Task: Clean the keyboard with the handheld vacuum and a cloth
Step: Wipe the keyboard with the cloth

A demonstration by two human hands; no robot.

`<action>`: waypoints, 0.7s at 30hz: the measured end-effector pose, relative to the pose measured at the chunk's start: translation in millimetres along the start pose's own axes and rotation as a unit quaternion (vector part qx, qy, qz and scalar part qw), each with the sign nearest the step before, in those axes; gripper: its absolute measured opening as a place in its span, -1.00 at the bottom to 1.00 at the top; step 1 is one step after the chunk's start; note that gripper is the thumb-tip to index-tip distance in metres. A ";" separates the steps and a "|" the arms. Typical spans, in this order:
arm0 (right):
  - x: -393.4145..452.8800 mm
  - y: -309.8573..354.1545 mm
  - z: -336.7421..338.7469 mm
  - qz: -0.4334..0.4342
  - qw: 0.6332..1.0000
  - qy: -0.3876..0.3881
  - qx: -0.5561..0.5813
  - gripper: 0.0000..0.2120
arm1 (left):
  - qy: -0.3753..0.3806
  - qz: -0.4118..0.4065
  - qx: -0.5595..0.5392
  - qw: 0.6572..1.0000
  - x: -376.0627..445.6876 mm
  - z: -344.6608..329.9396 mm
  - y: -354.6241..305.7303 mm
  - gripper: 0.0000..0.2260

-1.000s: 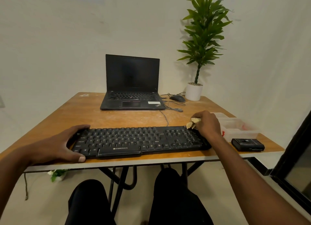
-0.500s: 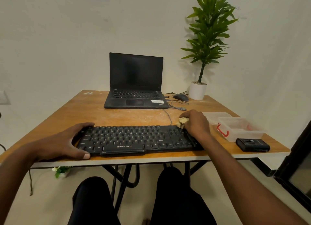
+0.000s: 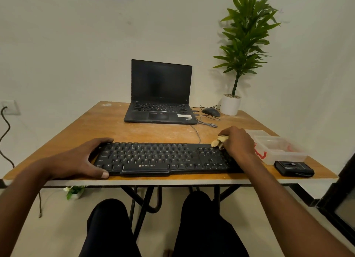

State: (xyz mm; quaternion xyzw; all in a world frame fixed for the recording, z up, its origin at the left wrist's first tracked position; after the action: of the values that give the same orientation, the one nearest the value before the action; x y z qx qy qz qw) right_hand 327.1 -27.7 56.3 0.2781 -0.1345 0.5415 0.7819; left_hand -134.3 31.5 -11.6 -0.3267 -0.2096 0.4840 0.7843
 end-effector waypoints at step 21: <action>-41.7 45.1 -3.5 0.068 0.983 0.056 0.163 -0.59 | 0.006 -0.001 0.002 1.000 -0.7 0.6 -0.3 0.11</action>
State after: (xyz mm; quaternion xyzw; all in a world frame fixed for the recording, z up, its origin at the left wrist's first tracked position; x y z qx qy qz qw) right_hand 269.5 -46.1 45.2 0.3615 -0.0192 0.6230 0.6934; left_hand -134.9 30.9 -11.0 -0.3279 -0.2046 0.4815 0.7867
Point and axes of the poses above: each hand's wrist, its own x-axis towards the middle knuckle, its own z-axis out of the back of the hand, y = z × x, the point moved 5 cm from there along x, towards the middle knuckle, and after that the axes turned 7 degrees about -y, right-handed, at the moved point
